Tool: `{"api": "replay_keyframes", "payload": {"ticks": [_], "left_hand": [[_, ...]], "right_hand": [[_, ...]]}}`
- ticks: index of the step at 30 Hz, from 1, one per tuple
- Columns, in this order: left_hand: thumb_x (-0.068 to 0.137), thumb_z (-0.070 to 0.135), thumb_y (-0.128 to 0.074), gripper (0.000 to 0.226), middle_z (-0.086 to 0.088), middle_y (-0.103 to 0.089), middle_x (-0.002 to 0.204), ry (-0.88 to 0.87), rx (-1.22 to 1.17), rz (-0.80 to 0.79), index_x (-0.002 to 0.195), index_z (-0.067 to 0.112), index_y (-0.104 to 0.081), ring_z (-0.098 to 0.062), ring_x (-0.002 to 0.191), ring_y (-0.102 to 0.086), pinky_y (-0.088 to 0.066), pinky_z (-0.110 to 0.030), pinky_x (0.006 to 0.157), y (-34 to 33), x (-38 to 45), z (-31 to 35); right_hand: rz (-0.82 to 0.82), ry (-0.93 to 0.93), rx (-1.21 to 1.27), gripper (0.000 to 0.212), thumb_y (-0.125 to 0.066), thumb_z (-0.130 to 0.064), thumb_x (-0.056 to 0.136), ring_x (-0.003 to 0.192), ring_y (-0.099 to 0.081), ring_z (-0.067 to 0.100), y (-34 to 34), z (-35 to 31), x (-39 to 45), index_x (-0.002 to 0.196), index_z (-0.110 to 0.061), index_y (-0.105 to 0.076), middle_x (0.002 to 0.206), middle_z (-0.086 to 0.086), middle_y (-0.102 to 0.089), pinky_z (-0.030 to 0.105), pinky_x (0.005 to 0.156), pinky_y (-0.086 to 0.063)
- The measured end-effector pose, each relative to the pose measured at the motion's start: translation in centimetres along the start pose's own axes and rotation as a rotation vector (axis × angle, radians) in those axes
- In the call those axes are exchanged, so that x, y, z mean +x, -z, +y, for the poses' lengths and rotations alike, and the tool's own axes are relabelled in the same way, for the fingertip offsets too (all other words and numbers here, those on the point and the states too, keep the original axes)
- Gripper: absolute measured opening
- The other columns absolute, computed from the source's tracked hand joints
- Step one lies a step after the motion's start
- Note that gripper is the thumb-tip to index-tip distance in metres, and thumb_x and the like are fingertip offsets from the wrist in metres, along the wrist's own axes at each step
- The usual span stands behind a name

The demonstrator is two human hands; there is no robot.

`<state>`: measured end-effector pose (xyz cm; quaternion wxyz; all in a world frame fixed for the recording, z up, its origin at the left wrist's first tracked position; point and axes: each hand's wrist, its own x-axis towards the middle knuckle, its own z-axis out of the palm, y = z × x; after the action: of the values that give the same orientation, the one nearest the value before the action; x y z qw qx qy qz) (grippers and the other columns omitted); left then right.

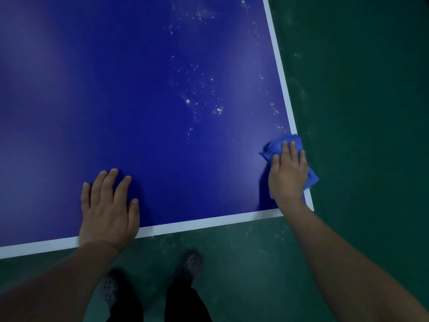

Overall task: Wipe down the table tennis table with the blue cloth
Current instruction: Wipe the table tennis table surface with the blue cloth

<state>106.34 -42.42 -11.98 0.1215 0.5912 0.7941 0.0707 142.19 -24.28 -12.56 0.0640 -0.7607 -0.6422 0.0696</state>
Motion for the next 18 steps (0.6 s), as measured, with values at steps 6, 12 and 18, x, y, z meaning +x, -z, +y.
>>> {"api": "replay_keyframes", "payload": {"ticks": [6, 12, 18], "left_hand": [[0.094, 0.04, -0.028, 0.062, -0.018, -0.032, 0.156, 0.002, -0.001, -0.009, 0.142, 0.005, -0.046, -0.036, 0.15, -0.02, -0.004, -0.054, 0.124, -0.2, 0.0, -0.2], [0.094, 0.039, -0.029, 0.061, -0.019, -0.032, 0.156, -0.001, -0.009, -0.001, 0.142, 0.004, -0.046, -0.036, 0.149, -0.02, -0.004, -0.054, 0.124, -0.2, 0.1, -0.1], [0.095, 0.039, -0.029, 0.061, -0.018, -0.031, 0.156, -0.003, -0.004, -0.016, 0.142, 0.005, -0.046, -0.035, 0.15, -0.019, -0.004, -0.055, 0.124, -0.2, -0.1, -0.1]], "right_hand": [[-0.077, 0.445, -0.091, 0.052, -0.035, -0.037, 0.1, 0.144, -0.034, 0.04, -2.0, -6.9, -10.7, 0.148, -0.02, -0.043, 0.157, 0.005, -0.041, 0.061, 0.116, -0.025], [-0.085, 0.235, -0.124, 0.056, -0.031, -0.039, 0.1, 0.147, -0.03, 0.039, -0.5, -1.4, -2.3, 0.15, -0.02, -0.043, 0.159, 0.003, -0.037, 0.064, 0.115, -0.025], [-0.091, -0.058, -0.031, 0.054, -0.028, -0.04, 0.106, 0.153, -0.012, 0.034, -0.2, -2.2, -3.7, 0.157, -0.024, -0.028, 0.166, -0.001, -0.02, 0.059, 0.122, -0.007]]}}
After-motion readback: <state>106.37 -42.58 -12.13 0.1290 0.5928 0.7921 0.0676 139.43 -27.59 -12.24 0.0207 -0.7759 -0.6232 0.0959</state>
